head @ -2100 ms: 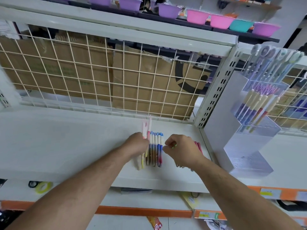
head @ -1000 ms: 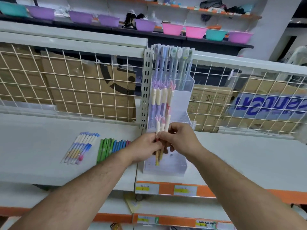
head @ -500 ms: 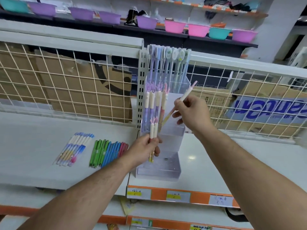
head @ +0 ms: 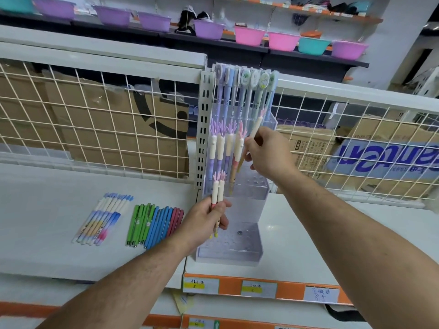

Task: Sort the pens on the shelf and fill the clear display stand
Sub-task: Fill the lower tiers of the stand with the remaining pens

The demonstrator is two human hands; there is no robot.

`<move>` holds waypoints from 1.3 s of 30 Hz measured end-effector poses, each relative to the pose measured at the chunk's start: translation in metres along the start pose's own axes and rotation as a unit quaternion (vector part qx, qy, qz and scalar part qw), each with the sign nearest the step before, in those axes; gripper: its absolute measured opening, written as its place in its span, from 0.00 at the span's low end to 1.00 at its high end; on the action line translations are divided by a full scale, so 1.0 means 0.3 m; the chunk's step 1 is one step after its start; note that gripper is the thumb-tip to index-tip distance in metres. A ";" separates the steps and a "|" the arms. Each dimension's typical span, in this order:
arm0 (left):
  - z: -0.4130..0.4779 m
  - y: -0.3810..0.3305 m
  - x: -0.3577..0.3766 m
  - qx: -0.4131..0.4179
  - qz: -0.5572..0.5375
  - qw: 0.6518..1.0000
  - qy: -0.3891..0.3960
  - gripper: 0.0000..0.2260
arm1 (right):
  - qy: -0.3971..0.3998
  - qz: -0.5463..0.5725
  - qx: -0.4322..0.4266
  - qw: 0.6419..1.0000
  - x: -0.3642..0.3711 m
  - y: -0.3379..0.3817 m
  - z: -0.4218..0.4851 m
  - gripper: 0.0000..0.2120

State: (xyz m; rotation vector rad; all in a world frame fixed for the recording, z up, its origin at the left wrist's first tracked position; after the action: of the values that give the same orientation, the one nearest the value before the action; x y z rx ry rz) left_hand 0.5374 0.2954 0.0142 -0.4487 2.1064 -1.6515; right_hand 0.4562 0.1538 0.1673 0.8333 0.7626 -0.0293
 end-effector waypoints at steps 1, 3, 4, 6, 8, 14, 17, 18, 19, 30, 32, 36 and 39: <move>0.001 -0.002 -0.002 0.000 -0.004 1.000 -0.001 0.09 | 0.003 -0.011 -0.002 1.000 0.003 -0.001 0.006 0.09; 0.002 -0.003 -0.004 0.000 -0.004 1.000 -0.001 0.09 | 0.022 -0.024 0.002 0.999 0.017 -0.007 0.012 0.09; 0.003 -0.002 -0.005 -0.001 -0.004 1.000 -0.001 0.09 | 0.040 -0.031 0.006 0.999 0.029 -0.013 0.013 0.09; 0.003 0.000 -0.006 -0.002 -0.009 1.000 0.000 0.09 | 0.077 -0.055 0.012 0.995 0.054 -0.025 0.007 0.09; 0.003 0.002 -0.007 -0.004 -0.012 1.000 0.001 0.09 | 0.093 -0.064 0.024 0.993 0.067 -0.039 -0.001 0.10; 0.006 -0.001 -0.004 -0.002 -0.002 1.000 0.005 0.09 | 0.099 -0.058 0.030 0.993 0.061 -0.047 0.001 0.11; 0.006 -0.003 -0.002 -0.003 -0.001 1.000 0.007 0.09 | 0.111 -0.051 0.034 0.992 0.063 -0.055 0.002 0.11; 0.005 -0.004 -0.001 -0.002 0.002 1.000 0.007 0.09 | 0.113 -0.049 0.035 0.992 0.063 -0.057 0.003 0.11; 0.004 -0.005 -0.001 -0.002 0.005 1.000 0.007 0.09 | 0.116 -0.048 0.034 0.991 0.062 -0.058 0.005 0.11; -0.003 -0.004 0.000 -0.001 0.010 1.000 0.003 0.09 | 0.136 -0.107 -0.031 0.984 0.080 -0.040 0.007 0.10; -0.005 -0.006 0.001 0.001 0.014 1.000 0.003 0.09 | 0.131 -0.117 -0.035 0.984 0.080 -0.042 0.005 0.10; -0.004 -0.006 0.001 0.003 0.017 1.000 0.002 0.09 | 0.135 -0.073 -0.002 0.988 0.066 -0.059 0.005 0.07; -0.004 -0.006 0.002 0.004 0.016 1.000 0.003 0.09 | 0.103 -0.061 0.014 0.993 0.046 -0.083 -0.021 0.06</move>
State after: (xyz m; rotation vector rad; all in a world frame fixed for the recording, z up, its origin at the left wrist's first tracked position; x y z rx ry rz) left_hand 0.5362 0.2957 0.0162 -0.4065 2.0999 -1.6449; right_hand 0.4550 0.1446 0.1398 0.8233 1.0092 -0.0628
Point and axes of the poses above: each hand's wrist, its own z-axis towards the middle knuckle, its own x-axis out of the palm, y = z × x, the point moved 5 cm from there along z, towards the middle knuckle, and after that the axes turned 9 degrees about -x, right-handed, at the moved point
